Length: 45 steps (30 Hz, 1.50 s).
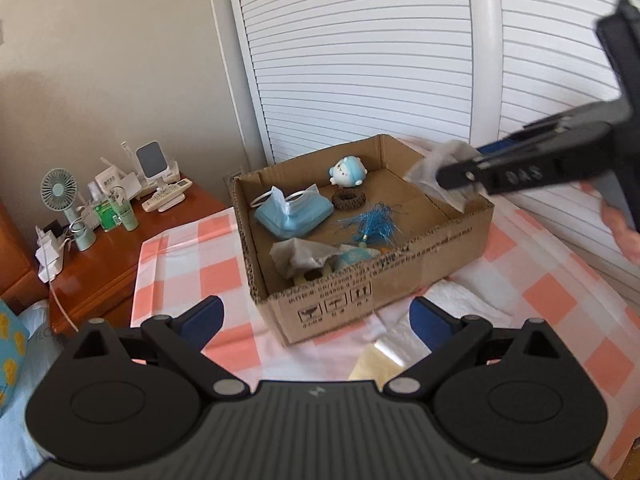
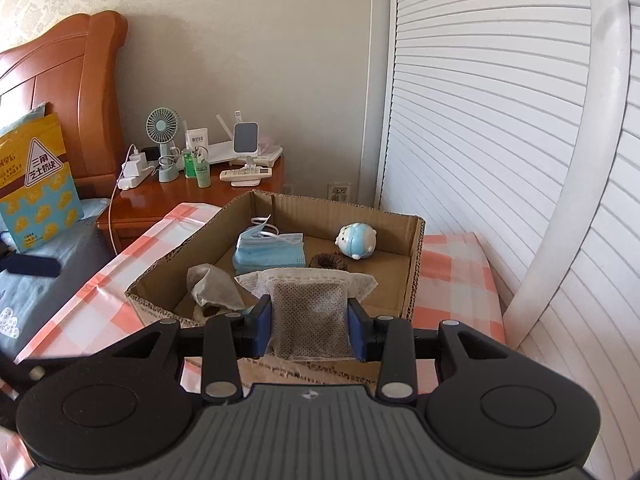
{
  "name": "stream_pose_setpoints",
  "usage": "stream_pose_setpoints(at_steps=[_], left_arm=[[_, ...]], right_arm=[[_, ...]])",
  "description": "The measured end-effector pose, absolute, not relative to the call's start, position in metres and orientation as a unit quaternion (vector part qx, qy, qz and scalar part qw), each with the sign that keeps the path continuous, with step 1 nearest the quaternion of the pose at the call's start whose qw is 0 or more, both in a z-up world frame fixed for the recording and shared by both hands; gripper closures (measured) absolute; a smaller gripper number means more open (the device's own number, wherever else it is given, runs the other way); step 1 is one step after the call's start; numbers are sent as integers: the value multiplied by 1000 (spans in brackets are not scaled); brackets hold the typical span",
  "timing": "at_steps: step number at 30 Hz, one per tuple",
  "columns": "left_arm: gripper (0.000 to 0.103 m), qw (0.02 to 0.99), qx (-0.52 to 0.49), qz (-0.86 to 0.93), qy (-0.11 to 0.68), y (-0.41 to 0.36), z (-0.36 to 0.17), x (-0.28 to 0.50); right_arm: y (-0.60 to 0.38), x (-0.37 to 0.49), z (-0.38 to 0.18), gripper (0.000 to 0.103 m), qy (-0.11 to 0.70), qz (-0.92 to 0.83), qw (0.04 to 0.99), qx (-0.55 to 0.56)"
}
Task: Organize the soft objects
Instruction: 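Carry both grey sachets into the box and open both tools, then move both tools back toward the yellow cloth and white paper towel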
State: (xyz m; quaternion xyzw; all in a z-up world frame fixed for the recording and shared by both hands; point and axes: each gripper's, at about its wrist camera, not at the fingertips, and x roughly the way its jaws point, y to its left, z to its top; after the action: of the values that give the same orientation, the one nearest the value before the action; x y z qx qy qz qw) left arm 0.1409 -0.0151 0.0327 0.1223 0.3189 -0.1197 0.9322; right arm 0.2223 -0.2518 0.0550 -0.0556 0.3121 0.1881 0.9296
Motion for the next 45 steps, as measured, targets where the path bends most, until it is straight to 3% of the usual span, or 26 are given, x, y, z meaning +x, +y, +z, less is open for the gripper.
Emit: stream_pose_setpoints(at_steps=[6, 8, 10, 13, 25, 45], left_arm=[[1, 936, 70, -117, 323, -2, 30, 97], [1, 937, 62, -110, 326, 2, 27, 94], [1, 937, 58, -106, 329, 4, 24, 93], [1, 937, 53, -104, 329, 9, 21, 91], [1, 938, 45, -96, 329, 17, 13, 80], [1, 932, 49, -106, 344, 16, -2, 75]], right_arm=[[-239, 266, 55, 58, 323, 176, 929, -47], [-234, 283, 55, 41, 326, 167, 929, -43], [-231, 295, 53, 14, 329, 158, 930, -38], [-229, 294, 52, 4, 328, 139, 933, -43], [-228, 209, 44, 0, 325, 161, 928, -86], [-183, 139, -49, 0, 385, 168, 889, -183]])
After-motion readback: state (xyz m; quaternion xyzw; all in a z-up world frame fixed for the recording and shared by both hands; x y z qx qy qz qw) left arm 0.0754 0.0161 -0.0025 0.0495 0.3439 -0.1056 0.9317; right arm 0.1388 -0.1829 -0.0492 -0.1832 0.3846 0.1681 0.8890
